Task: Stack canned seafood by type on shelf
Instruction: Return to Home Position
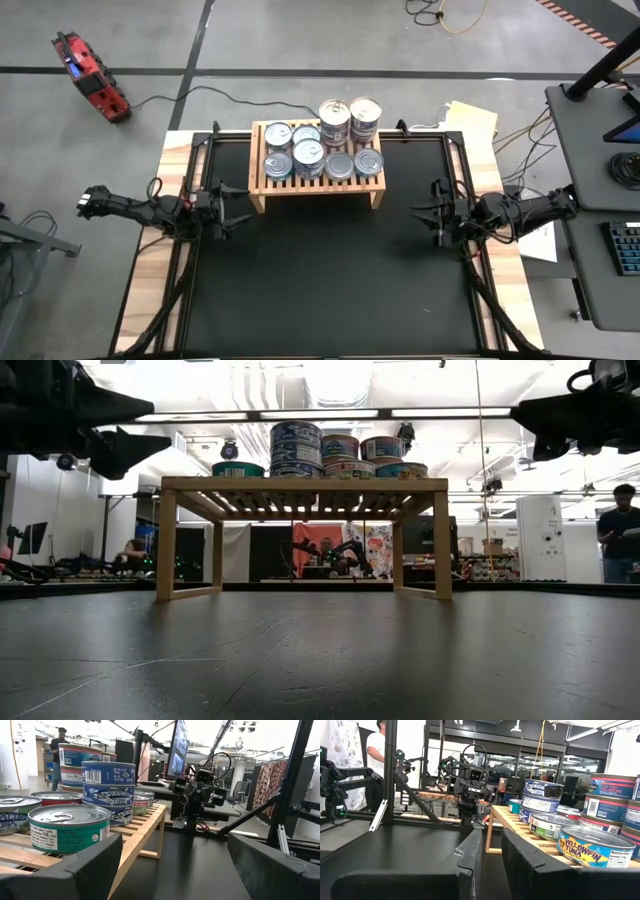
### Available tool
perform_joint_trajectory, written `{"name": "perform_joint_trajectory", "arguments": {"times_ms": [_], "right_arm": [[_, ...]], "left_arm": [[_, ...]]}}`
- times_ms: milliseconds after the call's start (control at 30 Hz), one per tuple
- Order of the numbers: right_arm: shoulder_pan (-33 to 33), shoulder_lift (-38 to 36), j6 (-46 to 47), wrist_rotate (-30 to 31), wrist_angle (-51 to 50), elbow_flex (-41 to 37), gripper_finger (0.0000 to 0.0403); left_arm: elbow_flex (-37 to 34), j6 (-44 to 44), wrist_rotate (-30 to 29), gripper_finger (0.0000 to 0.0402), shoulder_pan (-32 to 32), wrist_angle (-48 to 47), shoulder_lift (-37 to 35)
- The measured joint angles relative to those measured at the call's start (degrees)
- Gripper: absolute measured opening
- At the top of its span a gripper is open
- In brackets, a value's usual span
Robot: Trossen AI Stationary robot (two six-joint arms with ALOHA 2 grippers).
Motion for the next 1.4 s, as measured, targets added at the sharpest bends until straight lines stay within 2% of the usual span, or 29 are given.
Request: {"name": "perform_joint_trajectory", "arguments": {"times_ms": [167,1000,1400], "right_arm": [[0.00,0.00,0.00,0.00,0.00,-0.02,0.0059],[0.02,0.02,0.00,0.02,0.00,-0.04,0.0103],[0.00,0.02,0.00,0.00,0.00,-0.04,0.0076]], "left_arm": [[0.00,0.00,0.01,0.0346,0.00,0.01,1.02],[0.07,0.02,0.02,0.0346,0.00,0.03,6.28],[0.07,0.02,0.02,0.0346,0.00,0.03,8.16]]}}
